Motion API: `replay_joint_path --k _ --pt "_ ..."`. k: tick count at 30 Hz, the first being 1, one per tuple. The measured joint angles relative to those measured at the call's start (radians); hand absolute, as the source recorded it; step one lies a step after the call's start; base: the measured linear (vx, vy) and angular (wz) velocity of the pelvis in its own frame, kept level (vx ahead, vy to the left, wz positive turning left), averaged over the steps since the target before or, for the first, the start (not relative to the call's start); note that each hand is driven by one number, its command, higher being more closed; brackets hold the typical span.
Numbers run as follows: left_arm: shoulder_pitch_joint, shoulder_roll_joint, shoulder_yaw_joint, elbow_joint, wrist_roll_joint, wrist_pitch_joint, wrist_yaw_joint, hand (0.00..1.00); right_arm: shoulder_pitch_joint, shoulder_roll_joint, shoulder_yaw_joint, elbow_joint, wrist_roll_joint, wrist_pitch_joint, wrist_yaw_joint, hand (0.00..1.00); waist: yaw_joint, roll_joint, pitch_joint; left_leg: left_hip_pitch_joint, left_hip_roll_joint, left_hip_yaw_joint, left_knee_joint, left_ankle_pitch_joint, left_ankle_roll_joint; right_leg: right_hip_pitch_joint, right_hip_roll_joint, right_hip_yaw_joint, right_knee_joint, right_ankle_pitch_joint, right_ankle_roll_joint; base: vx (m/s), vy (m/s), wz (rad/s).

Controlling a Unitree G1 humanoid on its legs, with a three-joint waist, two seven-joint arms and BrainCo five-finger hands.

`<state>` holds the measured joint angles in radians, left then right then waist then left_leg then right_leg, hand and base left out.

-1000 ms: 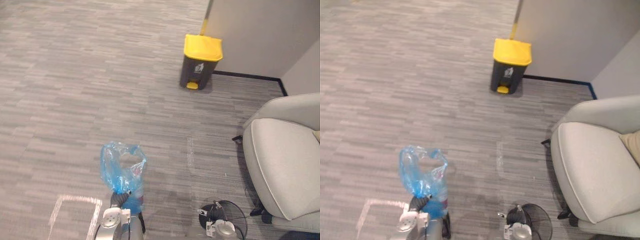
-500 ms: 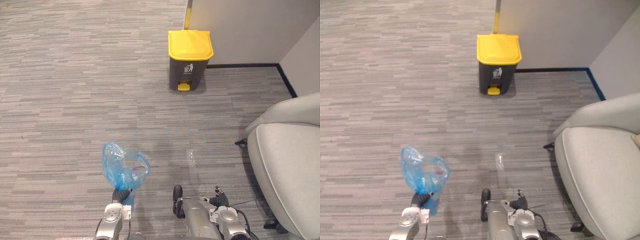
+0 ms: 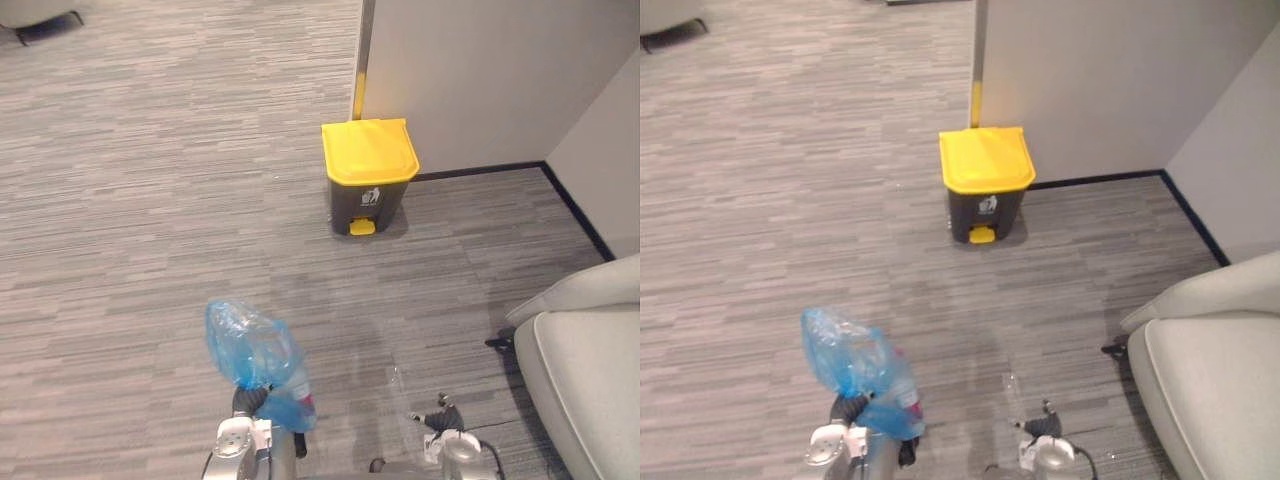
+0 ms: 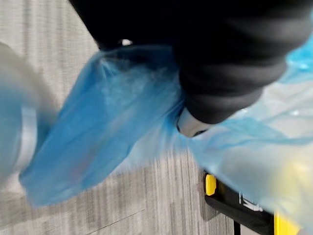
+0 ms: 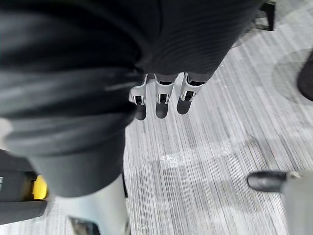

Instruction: Gather rubbish on tea table into small bin, then transfer packed bag to large trash can.

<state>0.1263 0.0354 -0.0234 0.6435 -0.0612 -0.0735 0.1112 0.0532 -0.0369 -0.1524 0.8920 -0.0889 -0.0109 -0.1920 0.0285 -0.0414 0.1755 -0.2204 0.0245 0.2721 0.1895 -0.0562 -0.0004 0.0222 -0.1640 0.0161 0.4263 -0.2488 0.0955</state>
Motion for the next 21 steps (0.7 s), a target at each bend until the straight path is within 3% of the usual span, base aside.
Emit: replay_joint_path --k 1,2,3,5,6,8,9,10,11,12,14,15,16,19,21 --pt "0.006 0.001 -0.014 0.0 0.0 0.002 -0.001 1.0 0.001 0.002 0.002 0.001 -0.001 0.0 0.002 0.0 -0.004 -0.002 0.0 0.054 -0.014 0.009 -0.012 -0.026 0.004 -0.054 -0.017 0.014 0.161 0.03 0.064 0.45 0.23 -0.25" --pt "0.014 0.01 -0.023 0.0 0.0 0.002 -0.001 1.0 0.001 0.002 0.007 0.002 -0.001 0.0 0.004 0.0 -0.005 0.001 0.001 0.1 -0.02 0.02 -0.018 -0.052 0.006 -0.099 -0.023 0.019 0.294 0.045 0.099 0.45 0.194 -0.26" --pt "0.019 0.022 -0.037 0.0 0.0 0.003 0.0 1.0 -0.001 0.002 0.021 0.002 -0.005 -0.001 0.007 0.0 -0.008 0.007 0.004 0.151 -0.02 0.024 -0.019 -0.076 0.012 -0.156 -0.025 -0.004 0.43 0.039 0.087 0.44 0.166 -0.17" --pt "0.018 0.047 -0.043 0.001 0.0 0.003 0.001 1.0 -0.008 0.006 0.037 0.001 -0.019 -0.004 0.008 0.0 -0.023 0.012 0.006 0.217 -0.02 0.022 -0.04 -0.094 0.014 -0.236 -0.027 -0.071 0.522 0.001 0.028 0.43 0.075 0.06" --pt "0.008 0.061 -0.042 0.006 0.0 0.002 0.003 1.0 -0.014 0.006 0.037 -0.007 -0.022 -0.008 0.011 0.0 -0.032 0.019 0.01 0.257 -0.015 0.018 -0.066 -0.097 0.015 -0.293 -0.022 -0.12 0.507 -0.031 -0.003 0.43 0.011 0.16" --pt "-0.016 0.068 -0.036 0.021 0.0 0.003 0.004 1.0 -0.03 0.004 0.037 -0.007 -0.023 -0.011 0.014 0.0 -0.037 0.023 0.015 0.296 0.004 0.016 -0.084 -0.097 0.015 -0.35 0.001 -0.18 0.389 -0.047 -0.03 0.41 -0.072 0.17" --pt "-0.025 0.069 -0.032 0.027 0.0 0.002 0.006 1.0 -0.041 0.004 0.037 -0.006 -0.023 -0.013 0.014 0.0 -0.043 0.038 0.024 0.315 0.021 0.007 -0.085 -0.098 0.014 -0.372 0.021 -0.213 0.262 -0.033 -0.044 0.39 -0.119 0.25" --pt "-0.027 0.069 -0.032 0.035 0.0 0.001 0.007 1.0 -0.044 0.004 0.037 -0.006 -0.023 -0.014 0.014 0.0 -0.047 0.035 0.024 0.334 0.029 -0.003 -0.088 -0.1 0.01 -0.373 0.032 -0.226 0.156 0.0 -0.049 0.49 -0.182 0.34" --pt "-0.026 0.072 -0.033 0.039 0.0 0.001 0.01 1.0 -0.04 0.004 0.04 -0.004 -0.024 -0.014 0.014 0.0 -0.05 0.029 0.021 0.36 0.023 -0.01 -0.092 -0.114 -0.013 -0.353 0.049 -0.226 -0.014 0.102 -0.056 0.52 -0.208 0.45" --pt "-0.026 0.086 -0.032 0.044 0.0 -0.004 0.012 1.0 -0.027 0.002 0.04 0.005 -0.021 -0.015 0.016 0.0 -0.053 -0.01 0.018 0.4 -0.003 -0.032 -0.097 -0.147 -0.055 -0.35 0.042 -0.182 -0.104 0.249 -0.131 0.53 -0.216 0.28" --pt "-0.034 0.06 -0.03 0.076 0.001 -0.001 0.015 1.0 -0.048 -0.024 0.036 0.007 -0.027 -0.016 0.014 0.0 -0.05 0.04 0.012 0.421 0.045 -0.051 -0.09 -0.176 -0.078 -0.358 0.073 -0.195 -0.022 0.169 -0.129 0.41 -0.204 0.11" --pt "-0.037 0.053 -0.034 0.076 0.002 -0.002 0.015 1.0 -0.049 -0.035 0.03 0.007 -0.027 -0.017 0.015 0.0 -0.053 0.047 0.015 0.402 0.063 -0.062 -0.032 -0.175 -0.079 -0.351 0.075 -0.214 -0.013 0.136 -0.137 0.38 -0.221 0.16" --pt "-0.037 0.048 -0.033 0.076 0.002 -0.002 0.014 1.0 -0.045 -0.034 0.026 0.01 -0.027 -0.016 0.016 0.0 -0.053 0.049 0.015 0.383 0.074 -0.066 0.017 -0.176 -0.08 -0.34 0.077 -0.223 -0.014 0.122 -0.141 0.38 -0.25 0.22" --pt "-0.025 0.022 -0.031 0.068 0.002 -0.001 -0.003 1.0 -0.011 -0.018 0.015 -0.01 -0.02 -0.011 0.015 0.0 -0.051 0.05 0.022 0.255 0.171 -0.063 0.421 -0.172 -0.148 -0.199 0.115 -0.235 -0.086 0.088 -0.158 0.34 -0.187 0.12" --pt "-0.005 0.002 -0.031 0.032 0.001 -0.001 -0.011 1.0 -0.003 -0.009 0.01 -0.019 -0.019 -0.011 0.015 0.0 -0.035 0.041 0.021 0.186 0.217 -0.012 0.566 -0.209 -0.133 -0.122 0.123 -0.24 -0.127 0.077 -0.167 0.32 -0.085 -0.18"
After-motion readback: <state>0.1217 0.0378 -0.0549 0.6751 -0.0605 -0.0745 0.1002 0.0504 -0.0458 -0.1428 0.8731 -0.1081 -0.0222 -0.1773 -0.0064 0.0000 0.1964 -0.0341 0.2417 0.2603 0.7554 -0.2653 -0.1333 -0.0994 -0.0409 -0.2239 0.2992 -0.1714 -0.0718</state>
